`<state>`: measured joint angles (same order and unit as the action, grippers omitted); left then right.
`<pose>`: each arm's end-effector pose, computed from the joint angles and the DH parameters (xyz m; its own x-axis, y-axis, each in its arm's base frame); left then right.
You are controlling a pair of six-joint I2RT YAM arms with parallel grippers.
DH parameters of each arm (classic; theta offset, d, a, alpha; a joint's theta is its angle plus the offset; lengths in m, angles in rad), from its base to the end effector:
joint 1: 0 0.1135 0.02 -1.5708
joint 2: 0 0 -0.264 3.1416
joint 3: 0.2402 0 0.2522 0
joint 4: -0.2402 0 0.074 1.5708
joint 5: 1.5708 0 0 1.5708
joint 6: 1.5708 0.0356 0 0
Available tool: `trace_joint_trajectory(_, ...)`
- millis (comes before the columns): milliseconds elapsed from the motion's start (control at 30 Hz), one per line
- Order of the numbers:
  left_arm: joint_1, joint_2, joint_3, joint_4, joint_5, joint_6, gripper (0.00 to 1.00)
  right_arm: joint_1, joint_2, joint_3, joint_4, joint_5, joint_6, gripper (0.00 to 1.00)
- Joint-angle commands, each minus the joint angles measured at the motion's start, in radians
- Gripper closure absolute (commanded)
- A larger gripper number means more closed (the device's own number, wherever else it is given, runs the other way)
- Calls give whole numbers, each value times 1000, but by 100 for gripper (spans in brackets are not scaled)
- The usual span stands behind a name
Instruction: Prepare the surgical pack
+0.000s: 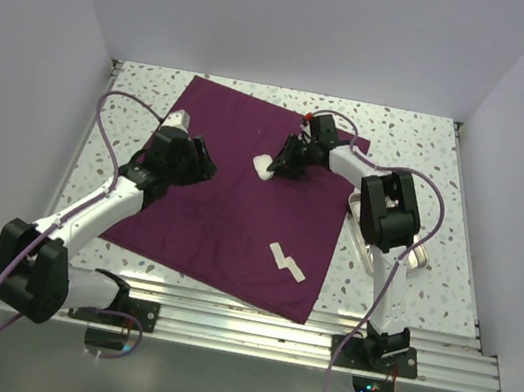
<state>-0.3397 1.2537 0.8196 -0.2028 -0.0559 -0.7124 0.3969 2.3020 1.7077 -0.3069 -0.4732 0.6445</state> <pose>0.2583 -0.0892 0.2506 -0.6141 -0.4751 -0.6301 -0.1468 0.8533 -0.5004 0.4534 0.2076 0.1397 -0.9415 0.1852 -0.2815 -0.0491 0.7509 0.6585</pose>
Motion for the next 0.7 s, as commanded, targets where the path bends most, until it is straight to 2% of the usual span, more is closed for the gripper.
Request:
trace_joint_trajectory(0,8,-27,-10,39,7,30,39,-4,-22,10,3,19,-11,65)
trace_joint_trajectory(267,8,-22,-10,48,14,30,39,-7,-35,0,-55,56,-43,54)
trace_joint_trajectory(667,8,-10,-8,54,14,30,39,-12,-75,-23,-66,76,-81,54)
